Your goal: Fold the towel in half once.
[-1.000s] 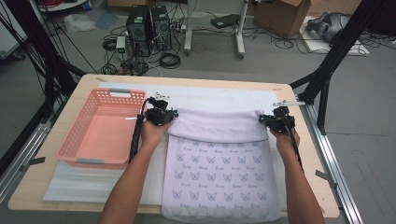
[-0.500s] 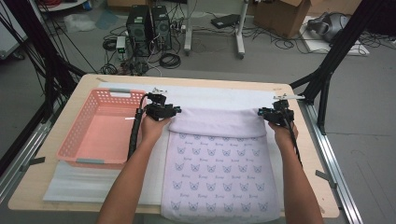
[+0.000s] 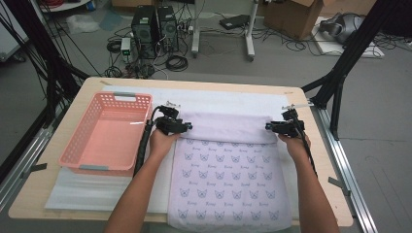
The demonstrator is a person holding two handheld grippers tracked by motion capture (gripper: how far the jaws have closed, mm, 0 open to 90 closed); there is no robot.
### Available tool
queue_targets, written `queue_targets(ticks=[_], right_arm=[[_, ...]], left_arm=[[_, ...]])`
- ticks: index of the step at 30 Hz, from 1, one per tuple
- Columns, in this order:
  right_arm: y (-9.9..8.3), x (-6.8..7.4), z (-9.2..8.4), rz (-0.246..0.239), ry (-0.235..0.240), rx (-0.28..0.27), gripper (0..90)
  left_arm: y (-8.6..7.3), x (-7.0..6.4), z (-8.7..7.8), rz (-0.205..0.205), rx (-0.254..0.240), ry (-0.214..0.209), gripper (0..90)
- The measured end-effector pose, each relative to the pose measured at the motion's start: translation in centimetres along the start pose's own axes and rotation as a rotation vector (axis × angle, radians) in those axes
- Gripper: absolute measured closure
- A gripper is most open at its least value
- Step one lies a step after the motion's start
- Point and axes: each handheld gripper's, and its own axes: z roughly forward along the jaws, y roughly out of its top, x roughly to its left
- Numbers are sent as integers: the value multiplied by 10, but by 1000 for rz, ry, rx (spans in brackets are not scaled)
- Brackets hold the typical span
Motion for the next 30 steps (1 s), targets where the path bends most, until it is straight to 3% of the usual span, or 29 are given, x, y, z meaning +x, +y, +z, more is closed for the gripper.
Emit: queue_targets(ticks=[3, 5, 6, 10, 14, 16, 21, 25, 30], right_arm=[[-5, 0, 3, -9, 6, 28, 713], [-8, 0, 4, -16, -2, 45, 776], [-9, 0, 4, -14, 4, 40, 819], [-14, 0, -2, -14, 15, 24, 855], [-20, 2, -9, -30, 20, -4, 857], [-21, 3, -14, -25, 27, -3, 857], [-28, 12, -30, -74, 35, -32, 858], [-42, 18, -41, -80, 45, -55, 858], [-63, 27, -59, -94, 57, -92, 860]], left_arm=[[-4, -1, 1, -3, 25, 12, 671], [-6, -2, -1, 18, 30, 22, 843], [-6, -3, -2, 29, 37, 25, 863], [-4, -9, -9, 61, 14, 23, 871], [-9, -13, -19, 63, -35, -3, 867], [-14, -14, -24, 79, -40, -8, 868], [-30, -20, -40, 81, -91, -32, 871], [-43, -25, -53, 77, -118, -62, 871], [-58, -34, -68, 106, -129, -96, 871]])
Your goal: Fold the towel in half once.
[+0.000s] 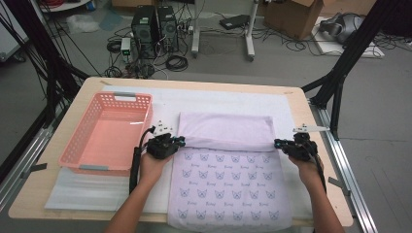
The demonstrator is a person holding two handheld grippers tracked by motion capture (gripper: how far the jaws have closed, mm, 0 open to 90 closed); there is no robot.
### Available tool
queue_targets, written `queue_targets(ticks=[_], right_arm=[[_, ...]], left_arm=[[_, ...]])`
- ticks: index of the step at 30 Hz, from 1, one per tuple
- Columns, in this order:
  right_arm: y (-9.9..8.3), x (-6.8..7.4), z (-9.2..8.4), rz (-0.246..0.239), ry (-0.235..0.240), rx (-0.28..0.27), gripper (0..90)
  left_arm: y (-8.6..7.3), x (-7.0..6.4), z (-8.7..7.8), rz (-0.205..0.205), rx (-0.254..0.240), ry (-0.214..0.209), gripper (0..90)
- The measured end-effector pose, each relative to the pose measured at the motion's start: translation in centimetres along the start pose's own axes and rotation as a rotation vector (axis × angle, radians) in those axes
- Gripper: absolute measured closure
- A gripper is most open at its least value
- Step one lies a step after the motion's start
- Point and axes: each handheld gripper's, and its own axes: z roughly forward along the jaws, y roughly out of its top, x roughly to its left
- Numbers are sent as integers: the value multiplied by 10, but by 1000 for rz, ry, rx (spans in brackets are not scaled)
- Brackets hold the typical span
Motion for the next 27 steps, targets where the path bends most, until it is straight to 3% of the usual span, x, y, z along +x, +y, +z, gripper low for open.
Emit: queue_targets(ticks=[10, 12, 22, 27], right_arm=[[-44, 23, -29, -11, 31, -63, 868], [-48, 26, -33, -27, 28, -46, 868], [-66, 40, -59, -37, 48, -67, 870], [-74, 47, -69, -42, 54, -65, 871]], left_arm=[[-21, -19, -24, 61, -7, -21, 867], [-24, -23, -29, 66, -11, -34, 865], [-37, -39, -54, 77, -45, -61, 865], [-44, -44, -61, 84, -32, -60, 865]])
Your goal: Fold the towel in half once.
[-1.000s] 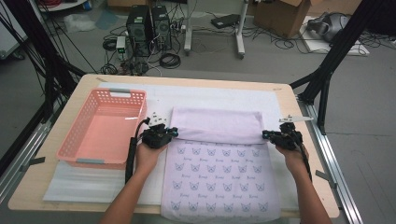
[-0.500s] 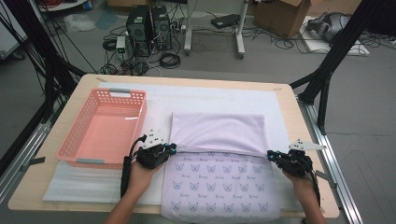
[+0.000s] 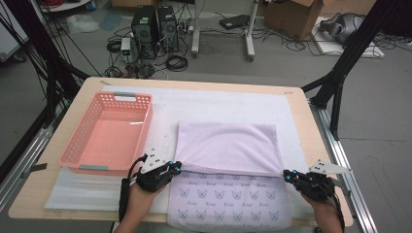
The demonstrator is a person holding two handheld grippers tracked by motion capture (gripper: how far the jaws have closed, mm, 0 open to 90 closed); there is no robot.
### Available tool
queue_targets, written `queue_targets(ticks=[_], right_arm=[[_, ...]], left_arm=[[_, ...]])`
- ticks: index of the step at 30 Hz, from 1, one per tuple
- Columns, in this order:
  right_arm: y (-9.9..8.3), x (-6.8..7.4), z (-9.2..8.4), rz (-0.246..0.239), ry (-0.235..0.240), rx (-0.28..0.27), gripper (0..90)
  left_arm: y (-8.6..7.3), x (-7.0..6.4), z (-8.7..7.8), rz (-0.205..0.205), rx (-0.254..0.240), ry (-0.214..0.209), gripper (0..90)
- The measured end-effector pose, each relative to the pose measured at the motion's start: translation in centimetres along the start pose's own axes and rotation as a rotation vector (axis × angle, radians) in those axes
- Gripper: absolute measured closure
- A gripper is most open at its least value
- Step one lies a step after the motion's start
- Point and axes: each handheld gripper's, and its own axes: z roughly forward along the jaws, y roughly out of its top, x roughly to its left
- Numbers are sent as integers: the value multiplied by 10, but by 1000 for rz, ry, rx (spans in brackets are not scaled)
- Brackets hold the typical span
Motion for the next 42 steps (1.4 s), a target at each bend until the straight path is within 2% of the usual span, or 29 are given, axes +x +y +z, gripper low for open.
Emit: queue_targets(ticks=[8, 13, 23, 28, 29, 30, 32, 35, 38, 41, 42], right_arm=[[-8, 11, -8, -11, 6, 13, 872], [-12, 18, -15, -15, 14, 22, 873], [-25, 30, -31, -23, 33, 47, 875], [-35, 34, -37, -19, 42, 68, 875], [-36, 34, -37, -16, 44, 74, 873], [-37, 34, -37, -17, 43, 76, 859], [-36, 34, -36, -10, 39, 64, 769], [-31, 28, -35, 26, 38, 19, 672], [-22, 18, -30, 55, 6, -18, 610], [-13, 9, -19, 61, -51, -17, 571], [-9, 5, -14, 57, -67, -13, 556]], left_arm=[[-6, -8, -12, -9, -1, -6, 865], [-11, -15, -23, -18, 5, -32, 866], [-22, -32, -43, 21, 20, -59, 867], [-27, -36, -43, 46, 55, -69, 865], [-26, -35, -42, 40, 56, -61, 852], [-26, -33, -41, 27, 51, -50, 803], [-24, -28, -40, -20, 29, -34, 621], [-16, -19, -36, -56, -13, -21, 490], [-7, -9, -27, -78, -25, -20, 439], [3, 1, -14, -85, -23, -8, 425], [6, 5, -9, -84, -23, 9, 425]])
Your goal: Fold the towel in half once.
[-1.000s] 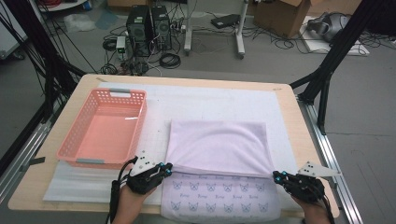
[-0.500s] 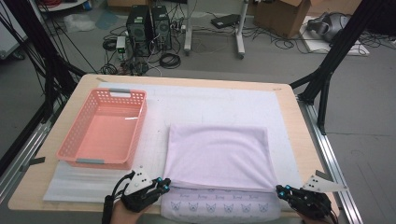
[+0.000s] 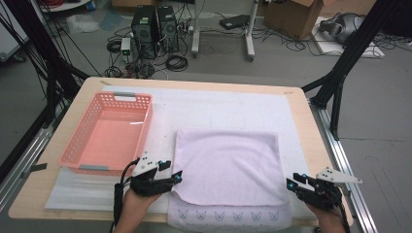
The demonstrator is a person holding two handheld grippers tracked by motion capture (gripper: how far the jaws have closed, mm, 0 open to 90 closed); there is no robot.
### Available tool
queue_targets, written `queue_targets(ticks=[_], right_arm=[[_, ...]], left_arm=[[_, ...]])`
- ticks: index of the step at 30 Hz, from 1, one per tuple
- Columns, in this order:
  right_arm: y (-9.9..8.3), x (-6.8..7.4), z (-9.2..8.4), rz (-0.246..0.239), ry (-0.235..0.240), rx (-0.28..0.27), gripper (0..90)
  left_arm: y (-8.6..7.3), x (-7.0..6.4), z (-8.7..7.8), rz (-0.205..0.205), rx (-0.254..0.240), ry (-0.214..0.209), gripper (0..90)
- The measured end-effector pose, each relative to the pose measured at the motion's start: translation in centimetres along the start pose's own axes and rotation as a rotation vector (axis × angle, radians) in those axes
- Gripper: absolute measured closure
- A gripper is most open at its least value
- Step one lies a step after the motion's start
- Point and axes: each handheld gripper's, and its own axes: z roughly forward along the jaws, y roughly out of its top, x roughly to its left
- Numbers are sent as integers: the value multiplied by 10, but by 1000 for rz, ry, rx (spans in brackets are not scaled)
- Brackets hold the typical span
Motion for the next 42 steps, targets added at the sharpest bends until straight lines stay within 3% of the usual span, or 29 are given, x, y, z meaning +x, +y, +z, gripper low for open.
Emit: queue_targets(ticks=[7, 12, 16, 19, 20, 23, 26, 28, 30, 31, 33, 37, 40, 42], right_arm=[[28, -21, 44, 18, -45, 26, 549], [44, -34, 75, 12, -70, 42, 535], [51, -41, 94, 24, -94, 90, 488], [54, -47, 104, 38, -100, 109, 476], [55, -48, 106, 38, -99, 111, 476], [58, -48, 110, 25, -103, 118, 488], [58, -48, 110, 18, -115, 118, 560], [57, -48, 110, 23, -123, 117, 627], [58, -46, 110, 12, -107, 121, 804], [58, -42, 110, 9, -96, 126, 830], [58, -35, 111, -19, -133, 127, 848], [55, -42, 108, 77, -90, 101, 864], [57, -43, 107, 55, -109, 84, 867], [61, -47, 107, 65, -109, 61, 867]], left_arm=[[15, 26, 42, -55, 26, 51, 433], [20, 41, 63, -30, 60, 100, 457], [25, 50, 77, -53, 95, 121, 439], [28, 56, 88, -63, 116, 167, 410], [30, 57, 92, -72, 152, 178, 402], [35, 59, 100, -62, 175, 196, 359], [35, 51, 105, -26, 181, 254, 358], [34, 48, 105, -23, 173, 247, 424], [34, 45, 105, -8, 174, 223, 551], [35, 44, 105, -13, 175, 199, 639], [35, 42, 105, -34, 177, 170, 797], [37, 44, 105, -89, 155, 194, 844], [44, 48, 105, -122, 108, 201, 846], [51, 49, 108, -114, 98, 209, 847]])
